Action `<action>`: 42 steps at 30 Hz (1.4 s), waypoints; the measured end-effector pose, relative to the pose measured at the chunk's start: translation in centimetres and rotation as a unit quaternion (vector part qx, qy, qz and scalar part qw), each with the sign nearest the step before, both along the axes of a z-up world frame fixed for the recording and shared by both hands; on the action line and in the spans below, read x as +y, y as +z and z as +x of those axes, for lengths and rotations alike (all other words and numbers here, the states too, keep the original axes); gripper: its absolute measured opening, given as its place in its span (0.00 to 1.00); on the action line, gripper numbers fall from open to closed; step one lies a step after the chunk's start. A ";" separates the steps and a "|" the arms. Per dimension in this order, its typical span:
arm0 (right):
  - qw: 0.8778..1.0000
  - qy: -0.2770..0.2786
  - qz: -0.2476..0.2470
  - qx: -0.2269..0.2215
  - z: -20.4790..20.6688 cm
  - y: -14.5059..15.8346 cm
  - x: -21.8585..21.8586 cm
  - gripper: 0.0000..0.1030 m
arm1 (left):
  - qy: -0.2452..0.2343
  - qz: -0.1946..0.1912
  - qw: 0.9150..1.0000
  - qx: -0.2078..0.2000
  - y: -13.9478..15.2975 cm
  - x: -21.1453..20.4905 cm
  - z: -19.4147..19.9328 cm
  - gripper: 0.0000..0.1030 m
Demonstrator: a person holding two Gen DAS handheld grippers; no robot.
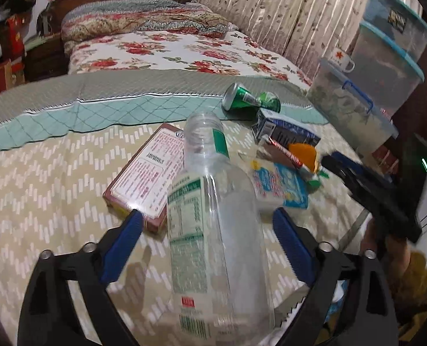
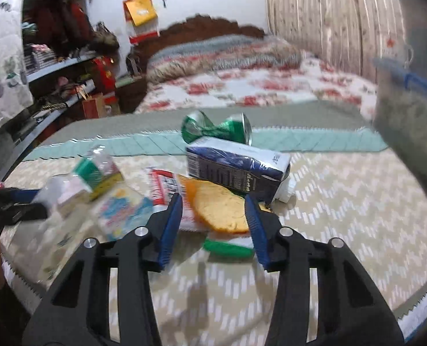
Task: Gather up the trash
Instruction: 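Grasp the orange peel with the right tool while the left holds the bottle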
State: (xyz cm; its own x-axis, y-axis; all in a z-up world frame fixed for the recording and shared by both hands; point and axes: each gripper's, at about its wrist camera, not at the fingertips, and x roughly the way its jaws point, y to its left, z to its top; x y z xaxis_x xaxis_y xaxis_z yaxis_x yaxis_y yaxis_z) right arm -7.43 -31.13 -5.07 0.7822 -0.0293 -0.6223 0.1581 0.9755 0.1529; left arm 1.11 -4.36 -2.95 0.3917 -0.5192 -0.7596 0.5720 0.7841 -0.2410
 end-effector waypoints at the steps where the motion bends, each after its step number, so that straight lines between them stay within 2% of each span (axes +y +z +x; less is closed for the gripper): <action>1: 1.000 0.005 -0.003 0.008 0.5 -0.4 0.2 0.44 | -0.002 0.004 1.000 -0.001 0.0 -0.2 -0.4 0.87; 3: 1.000 0.019 -0.006 0.021 1.6 -1.2 0.3 0.41 | -0.012 0.017 1.000 -0.002 -0.1 -0.7 -1.6 0.89; 5: 0.999 0.026 -0.005 0.028 2.2 -1.9 0.4 0.33 | -0.017 0.033 0.999 -0.008 -0.5 -1.3 -2.4 0.91; 6: 0.999 0.029 0.003 0.031 2.3 -2.2 0.2 0.20 | -0.019 0.048 0.999 -0.014 -0.8 -1.9 -2.8 0.91; 7: 0.999 0.026 0.013 0.026 2.2 -2.2 -0.3 0.15 | -0.018 0.066 0.997 -0.021 -1.4 -2.3 -3.0 0.88; 8: 0.999 0.022 0.018 0.020 2.3 -2.2 -0.6 0.13 | -0.016 0.083 0.996 -0.026 -1.8 -2.6 -3.1 0.82; 9: 0.999 0.020 0.023 0.013 1.9 -1.9 -0.9 0.09 | -0.014 0.103 0.994 -0.027 -2.5 -2.9 -3.1 0.67; 12: 0.999 0.019 0.028 -0.020 -0.5 -0.4 -1.2 0.07 | -0.016 0.079 0.997 -0.019 -2.1 -2.3 -3.0 0.65; 14: 0.999 0.015 0.025 -0.042 -1.9 0.6 -1.5 0.07 | -0.012 0.074 0.996 -0.038 -1.2 -1.8 -3.2 0.65; 18: 0.998 0.005 0.029 -0.060 -3.5 1.5 -2.4 0.07 | -0.005 0.051 0.997 -0.051 0.9 -0.7 -3.3 0.65; 21: 0.999 0.001 0.021 -0.045 -3.1 0.9 -2.7 0.13 | 0.007 0.034 0.998 -0.050 1.9 -0.1 -3.1 0.65; 23: 0.999 0.014 0.048 -0.021 -2.2 0.2 -3.0 0.45 | 0.009 0.007 0.999 -0.040 2.6 0.3 -2.8 0.65; 24: 0.998 0.017 0.057 -0.017 -2.0 0.0 -2.9 0.81 | 0.008 -0.009 0.999 -0.033 3.1 0.5 -2.7 0.65; 26: 0.998 0.023 0.057 -0.025 -1.5 -0.3 -2.6 0.72 | 0.004 -0.033 0.999 -0.025 3.7 0.8 -2.6 0.65; 28: 0.999 0.035 0.037 0.000 -0.5 -0.7 -1.9 0.47 | -0.002 -0.060 0.998 -0.019 4.5 1.0 -2.6 0.65; 33: 0.998 0.052 0.023 0.034 1.2 -1.9 -1.4 0.44 | -0.022 -0.105 0.994 -0.003 5.5 0.6 -2.5 0.65; 38: 0.997 0.056 0.040 0.046 2.1 -2.8 -1.8 0.43 | -0.041 -0.109 0.993 0.004 5.5 -1.2 -2.9 0.65; 40: 0.995 0.060 0.060 0.053 2.5 -3.3 -2.3 0.18 | -0.048 -0.107 0.993 0.007 5.3 -1.8 -3.1 0.65; 42: 0.993 0.058 0.085 0.049 2.3 -3.5 -3.0 0.11 | -0.054 -0.104 0.993 0.009 5.0 -2.5 -3.2 0.65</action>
